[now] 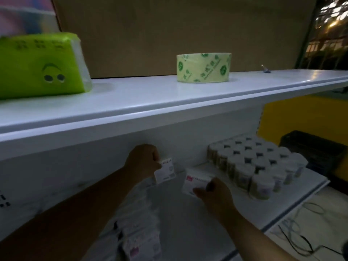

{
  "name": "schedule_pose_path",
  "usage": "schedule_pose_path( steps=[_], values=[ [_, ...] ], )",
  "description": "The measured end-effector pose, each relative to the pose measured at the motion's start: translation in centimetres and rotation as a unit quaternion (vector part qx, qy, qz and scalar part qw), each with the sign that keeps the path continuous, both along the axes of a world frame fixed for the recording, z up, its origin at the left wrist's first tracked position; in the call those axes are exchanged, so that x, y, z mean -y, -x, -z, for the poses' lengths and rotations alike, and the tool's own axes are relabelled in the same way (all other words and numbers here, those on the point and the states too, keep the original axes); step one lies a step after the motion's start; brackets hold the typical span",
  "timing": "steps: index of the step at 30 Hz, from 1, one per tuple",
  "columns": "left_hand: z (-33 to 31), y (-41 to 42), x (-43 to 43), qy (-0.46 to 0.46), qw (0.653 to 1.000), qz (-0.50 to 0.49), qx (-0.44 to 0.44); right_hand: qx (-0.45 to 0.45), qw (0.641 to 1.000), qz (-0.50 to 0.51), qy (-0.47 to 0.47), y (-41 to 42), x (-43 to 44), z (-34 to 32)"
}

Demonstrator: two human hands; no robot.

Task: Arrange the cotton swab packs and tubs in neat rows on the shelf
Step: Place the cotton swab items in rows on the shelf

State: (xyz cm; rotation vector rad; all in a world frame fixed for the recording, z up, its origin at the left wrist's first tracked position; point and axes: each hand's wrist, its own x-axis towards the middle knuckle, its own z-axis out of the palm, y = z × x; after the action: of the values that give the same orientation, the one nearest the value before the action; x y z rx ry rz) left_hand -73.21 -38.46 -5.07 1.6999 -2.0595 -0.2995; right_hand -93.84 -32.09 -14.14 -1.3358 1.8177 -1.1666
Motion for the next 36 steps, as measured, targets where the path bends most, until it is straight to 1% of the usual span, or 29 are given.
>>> schedule_pose_path(
  steps=[2,4,8,13,16,19,24,28,32,34,36],
  values=[
    [0.9,0.3,0.5,-0.011,0.998,-0.014,0.053,-0.001,0.999,-0.048,-0.003,-0.5,2.5,0.6],
    [1.3,0.4,0.6,-0.019,0.995,-0.035,0.094,-0.022,0.994,-0.105,0.007,-0.8,4.7,1.0],
    [1.7,0.0,0.6,-0.034,0.985,-0.076,0.15,-0.045,0.977,-0.201,0.053,-0.9,8.1,1.9],
    [2.7,-0.2,0.2,-0.033,0.966,-0.091,0.242,-0.066,0.965,-0.232,0.104,-1.6,10.3,3.2],
    [3.0,0.4,0.4,-0.032,0.944,-0.102,0.313,-0.09,0.957,-0.246,0.124,-1.8,10.9,3.2],
    [2.7,0.9,0.6,-0.05,0.931,-0.11,0.343,-0.116,0.946,-0.267,0.14,-1.7,11.1,3.0],
    [2.3,1.2,0.2,-0.039,0.926,-0.104,0.36,-0.089,0.947,-0.284,0.12,-1.2,10.4,2.7],
    [1.8,1.5,-0.3,-0.023,0.943,-0.099,0.318,-0.076,0.949,-0.283,0.115,-1.2,9.8,2.8],
    [1.5,1.8,-0.8,-0.015,0.948,-0.084,0.306,-0.087,0.952,-0.278,0.092,-1.0,8.8,2.2],
    [1.7,2.0,-0.9,0.005,0.958,-0.075,0.276,-0.108,0.955,-0.266,0.079,-0.8,8.2,2.2],
    [1.5,2.9,-1.0,0.058,0.977,-0.045,0.201,-0.114,0.962,-0.238,0.077,-0.1,7.3,1.9]
  ],
)
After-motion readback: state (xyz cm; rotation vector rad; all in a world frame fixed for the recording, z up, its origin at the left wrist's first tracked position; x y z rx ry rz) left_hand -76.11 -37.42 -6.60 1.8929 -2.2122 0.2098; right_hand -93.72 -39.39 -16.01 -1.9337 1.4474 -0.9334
